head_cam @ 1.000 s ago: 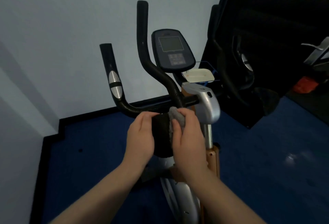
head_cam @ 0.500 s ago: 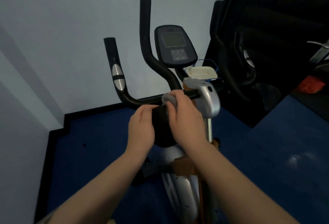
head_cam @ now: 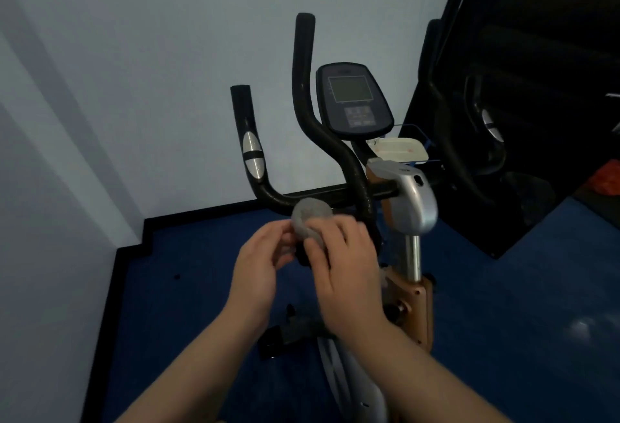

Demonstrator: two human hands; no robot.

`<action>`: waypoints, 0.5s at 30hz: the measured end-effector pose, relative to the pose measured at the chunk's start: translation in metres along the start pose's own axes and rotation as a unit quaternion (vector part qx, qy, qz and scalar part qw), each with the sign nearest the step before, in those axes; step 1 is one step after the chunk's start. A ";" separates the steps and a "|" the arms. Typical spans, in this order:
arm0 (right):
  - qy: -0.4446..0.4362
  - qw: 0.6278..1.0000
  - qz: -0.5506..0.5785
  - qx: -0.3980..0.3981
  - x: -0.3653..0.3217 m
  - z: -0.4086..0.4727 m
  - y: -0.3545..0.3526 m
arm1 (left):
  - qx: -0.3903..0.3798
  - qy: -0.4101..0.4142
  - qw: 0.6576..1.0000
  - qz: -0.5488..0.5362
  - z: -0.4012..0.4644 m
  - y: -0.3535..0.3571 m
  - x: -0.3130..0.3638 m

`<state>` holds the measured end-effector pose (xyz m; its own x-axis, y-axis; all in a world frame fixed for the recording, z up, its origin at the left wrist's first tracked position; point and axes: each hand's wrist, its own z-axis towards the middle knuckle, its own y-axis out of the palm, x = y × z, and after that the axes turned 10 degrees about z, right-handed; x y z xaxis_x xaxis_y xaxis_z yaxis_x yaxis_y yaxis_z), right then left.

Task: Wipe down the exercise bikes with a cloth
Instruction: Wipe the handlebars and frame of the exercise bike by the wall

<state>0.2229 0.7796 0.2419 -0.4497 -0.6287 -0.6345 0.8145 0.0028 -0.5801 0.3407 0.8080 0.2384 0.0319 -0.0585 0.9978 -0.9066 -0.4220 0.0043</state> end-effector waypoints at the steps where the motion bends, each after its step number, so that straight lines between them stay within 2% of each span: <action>1: 0.010 0.999 0.053 0.001 0.002 -0.009 -0.003 | -0.002 0.004 1.000 0.002 -0.001 0.001 -0.001; 3: 0.005 0.995 0.096 -0.027 0.009 -0.006 -0.014 | -0.009 0.024 1.000 0.009 -0.003 0.003 0.000; 5: -0.006 0.997 0.060 -0.041 0.011 0.012 -0.018 | -0.004 0.036 0.999 0.012 -0.001 0.006 0.000; 7: 0.008 1.000 0.006 -0.014 0.004 0.020 -0.010 | 0.018 0.035 0.999 0.011 0.001 0.014 0.001; 9: 0.023 1.000 0.001 -0.009 -0.002 0.009 -0.005 | 0.034 0.036 0.999 0.017 0.001 0.020 0.002; 12: 0.020 0.996 0.056 -0.072 0.008 -0.009 -0.030 | 0.035 0.049 0.998 0.030 0.005 0.023 0.003; 13: 0.010 0.997 0.032 -0.069 0.014 -0.007 -0.040 | 0.032 0.052 0.997 0.036 0.008 0.023 0.006; 15: -0.001 1.000 -0.015 0.009 0.021 0.004 -0.052 | 0.022 0.047 0.996 0.066 0.016 0.025 0.011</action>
<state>0.1727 0.7632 0.2612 -0.4736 -0.6303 -0.6151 0.8065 -0.0298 -0.5905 0.3249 0.7818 0.2482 -0.1275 -0.0309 0.9914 -0.8811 -0.4554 -0.1275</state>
